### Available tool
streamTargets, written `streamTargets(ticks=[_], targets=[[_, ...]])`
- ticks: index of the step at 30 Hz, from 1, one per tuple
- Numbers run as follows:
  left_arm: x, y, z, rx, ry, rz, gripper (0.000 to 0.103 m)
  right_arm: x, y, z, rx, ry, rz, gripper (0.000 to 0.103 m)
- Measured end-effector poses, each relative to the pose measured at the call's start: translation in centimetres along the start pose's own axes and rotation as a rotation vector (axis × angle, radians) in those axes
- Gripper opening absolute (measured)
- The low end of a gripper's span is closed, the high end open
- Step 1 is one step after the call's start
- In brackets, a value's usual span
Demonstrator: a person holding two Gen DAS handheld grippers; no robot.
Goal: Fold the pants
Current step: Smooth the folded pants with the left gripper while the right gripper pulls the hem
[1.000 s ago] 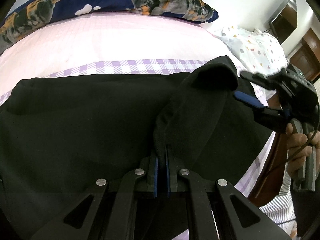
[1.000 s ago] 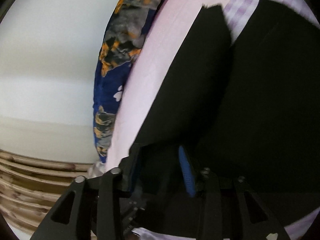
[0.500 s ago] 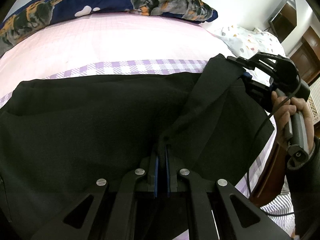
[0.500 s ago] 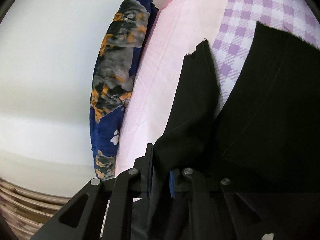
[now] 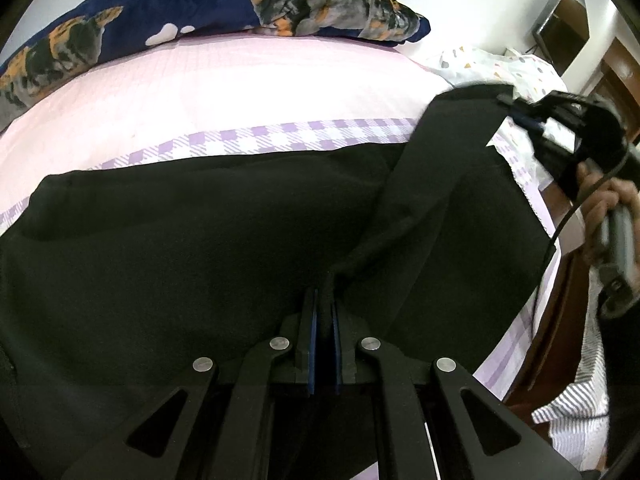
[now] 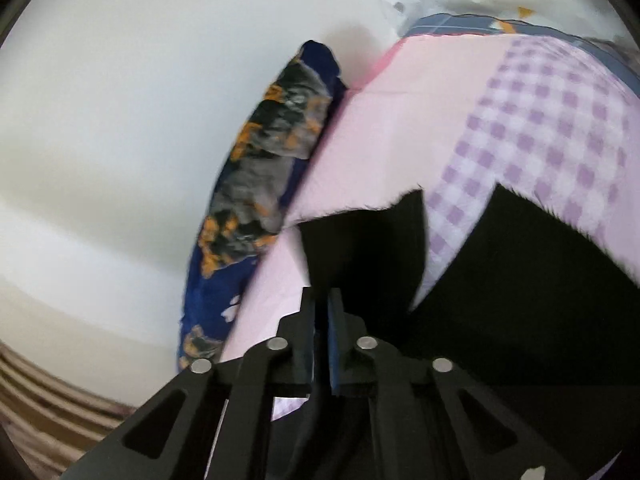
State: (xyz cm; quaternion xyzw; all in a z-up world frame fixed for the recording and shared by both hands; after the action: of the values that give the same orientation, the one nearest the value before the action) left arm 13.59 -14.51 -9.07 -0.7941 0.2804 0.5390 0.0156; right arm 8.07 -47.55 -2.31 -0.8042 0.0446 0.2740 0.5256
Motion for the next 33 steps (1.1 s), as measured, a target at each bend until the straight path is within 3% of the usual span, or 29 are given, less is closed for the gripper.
streamTargets(ticks=[4, 8, 13, 18, 23, 33], targets=[[0.0, 0.7, 0.2, 0.047, 0.012, -0.032, 0.007, -0.7, -0.7, 0.0, -0.096, -0.036, 0.077, 0.005], [0.0, 0.9, 0.0, 0.064, 0.013, -0.043, 0.007, -1.4, 0.5, -0.1, -0.051, -0.038, 0.074, 0.005], [-1.3, 2.9, 0.3, 0.165, 0.049, -0.040, 0.007, -6.2, -0.4, 0.7, -0.141, -0.003, 0.120, 0.005], [-1.2, 5.8, 1.7, 0.305, 0.047, -0.052, 0.008, -11.3, 2.8, 3.4, -0.145, 0.009, 0.285, 0.005], [-0.6, 7.4, 3.2, 0.393, 0.026, -0.063, 0.010, -12.0, 7.9, 5.3, -0.072, -0.015, 0.394, 0.004], [-0.5, 8.5, 4.4, 0.452, 0.010, -0.067, 0.011, -12.8, 8.5, 6.0, -0.079, 0.026, 0.440, 0.003]])
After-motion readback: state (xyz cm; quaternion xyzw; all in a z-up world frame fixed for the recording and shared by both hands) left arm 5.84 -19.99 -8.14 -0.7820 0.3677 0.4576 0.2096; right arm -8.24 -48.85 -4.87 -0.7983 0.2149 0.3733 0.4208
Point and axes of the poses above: each gripper's, at about its wrist camera, not at the fingertips, and x roughly the way its jaws point, y to its right, z to its underside, the point moved 1 cm from there along x, roughly the way its jaws point, and after that the axes turned 3 degrees about -z, right-handed, at the moved point
